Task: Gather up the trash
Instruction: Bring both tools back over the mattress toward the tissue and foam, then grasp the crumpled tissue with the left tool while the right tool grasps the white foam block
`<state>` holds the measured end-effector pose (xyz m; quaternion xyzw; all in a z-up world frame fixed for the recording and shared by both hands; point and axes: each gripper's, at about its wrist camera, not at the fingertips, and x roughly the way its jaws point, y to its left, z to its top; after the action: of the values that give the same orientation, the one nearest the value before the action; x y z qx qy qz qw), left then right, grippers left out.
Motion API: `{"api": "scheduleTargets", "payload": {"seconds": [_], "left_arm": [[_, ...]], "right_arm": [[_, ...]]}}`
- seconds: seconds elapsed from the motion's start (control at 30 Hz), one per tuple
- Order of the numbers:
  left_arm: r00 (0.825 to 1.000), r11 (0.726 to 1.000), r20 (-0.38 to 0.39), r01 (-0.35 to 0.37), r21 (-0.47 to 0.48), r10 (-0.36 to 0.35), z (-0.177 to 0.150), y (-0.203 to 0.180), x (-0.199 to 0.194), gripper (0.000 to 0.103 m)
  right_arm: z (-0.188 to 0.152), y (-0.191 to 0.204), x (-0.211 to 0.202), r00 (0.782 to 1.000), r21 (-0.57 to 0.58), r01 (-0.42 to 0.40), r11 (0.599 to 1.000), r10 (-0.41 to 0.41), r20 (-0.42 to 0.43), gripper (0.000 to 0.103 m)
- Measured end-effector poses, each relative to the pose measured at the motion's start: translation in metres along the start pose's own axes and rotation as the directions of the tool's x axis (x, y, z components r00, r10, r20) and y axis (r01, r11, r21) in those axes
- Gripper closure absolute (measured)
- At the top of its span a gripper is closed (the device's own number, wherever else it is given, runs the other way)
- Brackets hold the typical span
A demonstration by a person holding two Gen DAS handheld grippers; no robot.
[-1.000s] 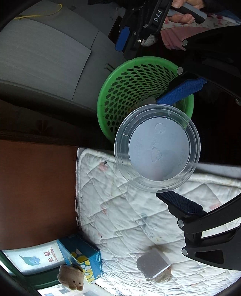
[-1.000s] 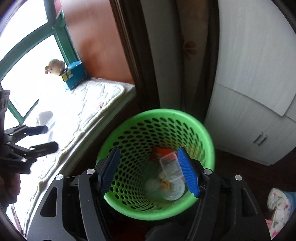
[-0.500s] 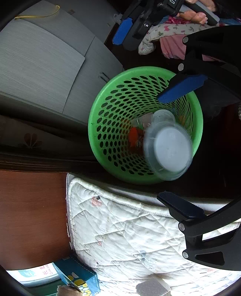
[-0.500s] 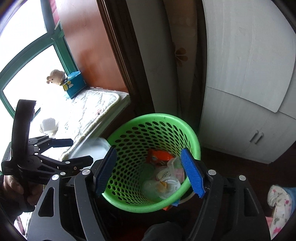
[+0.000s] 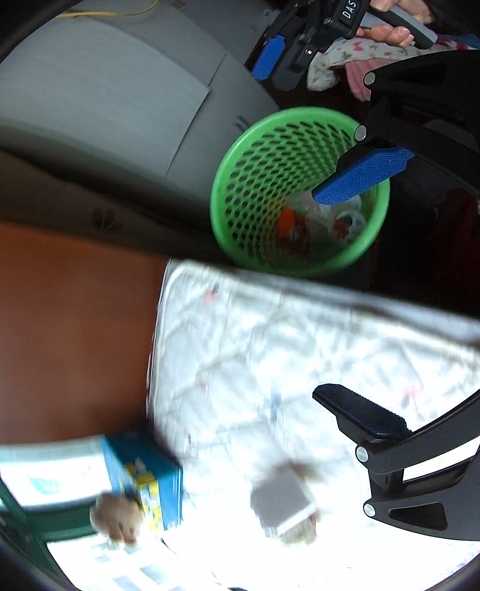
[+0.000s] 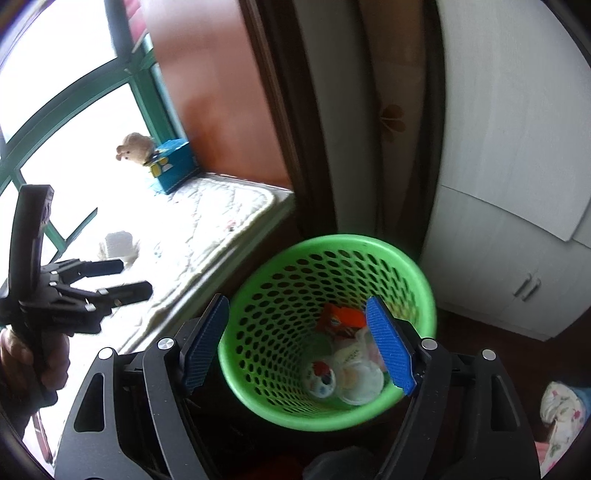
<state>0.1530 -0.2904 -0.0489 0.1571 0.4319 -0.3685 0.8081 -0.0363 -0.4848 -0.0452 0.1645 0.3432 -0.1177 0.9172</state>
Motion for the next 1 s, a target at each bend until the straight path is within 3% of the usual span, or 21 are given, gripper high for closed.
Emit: {"api": "scheduleTargets", "payload": {"seconds": [0.37, 0.57, 0.7, 1.0], "left_arm": [[0.985, 0.981, 0.056, -0.158, -0.116, 0.165, -0.012, 0.12, -0.049, 0.009], [0.976, 0.962, 0.028, -0.209, -0.175, 0.217, -0.024, 0.184, -0.051, 0.009], [0.975, 0.96, 0.006, -0.218, -0.175, 0.222, -0.029, 0.209, -0.04, 0.016], [0.983, 0.965, -0.022, -0.184, -0.186, 0.183, -0.031, 0.24, -0.008, 0.021]], "right_arm": [[0.016, 0.062, 0.027, 0.995, -0.074, -0.097, 0.993, 0.095, -0.034, 0.026], [0.023, 0.105, 0.046, 0.987, -0.128, -0.155, 0.98, 0.147, -0.067, 0.026], [0.028, 0.132, 0.061, 0.98, -0.153, -0.19, 0.97, 0.178, -0.092, 0.019], [0.04, 0.182, 0.101, 0.966, -0.2, -0.239, 0.95, 0.211, -0.153, 0.019]]}}
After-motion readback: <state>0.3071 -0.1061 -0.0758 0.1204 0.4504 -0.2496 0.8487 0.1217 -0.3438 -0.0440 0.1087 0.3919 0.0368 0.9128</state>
